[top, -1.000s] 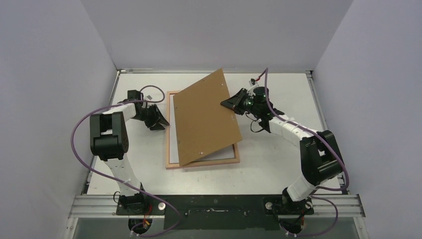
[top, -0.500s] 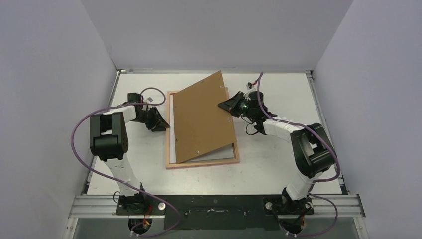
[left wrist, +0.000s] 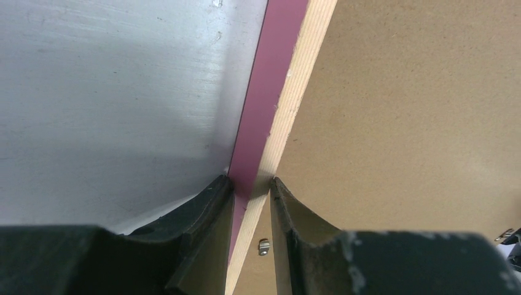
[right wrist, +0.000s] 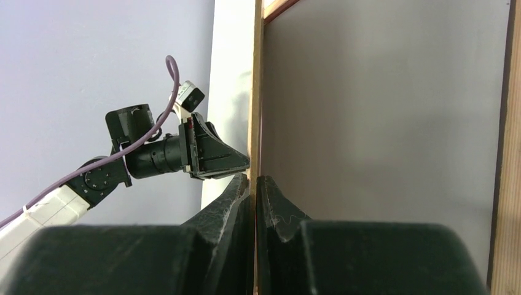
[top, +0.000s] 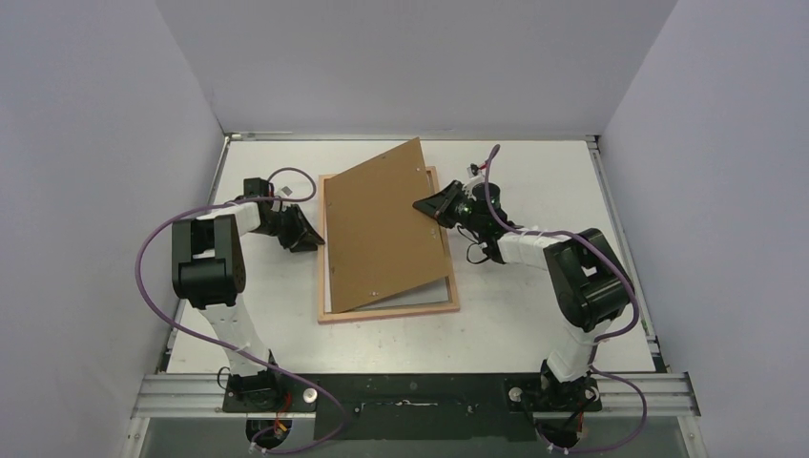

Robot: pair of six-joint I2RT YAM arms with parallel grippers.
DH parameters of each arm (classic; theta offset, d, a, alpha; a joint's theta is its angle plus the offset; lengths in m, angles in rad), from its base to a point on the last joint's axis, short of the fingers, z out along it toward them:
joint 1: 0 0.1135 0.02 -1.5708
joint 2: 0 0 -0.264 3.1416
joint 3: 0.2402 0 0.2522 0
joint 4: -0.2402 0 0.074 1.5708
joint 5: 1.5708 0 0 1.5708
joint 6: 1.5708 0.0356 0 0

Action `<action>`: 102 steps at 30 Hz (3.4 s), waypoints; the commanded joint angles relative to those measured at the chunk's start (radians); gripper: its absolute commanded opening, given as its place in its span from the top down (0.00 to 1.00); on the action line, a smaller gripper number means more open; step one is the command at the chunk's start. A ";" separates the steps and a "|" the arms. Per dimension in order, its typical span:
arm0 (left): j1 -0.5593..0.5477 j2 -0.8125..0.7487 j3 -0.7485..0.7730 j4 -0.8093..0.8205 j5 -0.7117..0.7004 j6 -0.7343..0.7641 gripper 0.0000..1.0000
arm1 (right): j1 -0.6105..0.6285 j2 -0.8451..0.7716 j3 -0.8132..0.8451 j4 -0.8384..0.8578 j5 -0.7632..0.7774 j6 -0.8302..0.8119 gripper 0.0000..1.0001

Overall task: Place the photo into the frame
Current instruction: Place the photo frame item in the photo frame, then install the photo frame at the center of the board.

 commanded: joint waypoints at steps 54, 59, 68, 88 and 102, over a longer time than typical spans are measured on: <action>0.032 -0.040 0.028 -0.001 -0.041 0.004 0.67 | 0.035 -0.051 0.316 -0.937 0.382 -0.622 0.23; 0.032 -0.041 0.026 0.003 -0.064 0.004 0.58 | 0.036 0.004 0.321 -0.936 0.356 -0.615 0.22; -0.026 -0.014 0.049 -0.057 -0.121 0.043 0.62 | 0.064 0.085 0.343 -0.959 0.320 -0.630 0.28; -0.058 -0.055 -0.003 -0.100 -0.188 0.058 0.71 | 0.159 0.010 0.266 -1.095 0.495 -0.565 0.41; -0.058 -0.074 -0.042 -0.046 -0.189 0.031 0.71 | 0.176 -0.046 0.195 -1.115 0.551 -0.549 0.50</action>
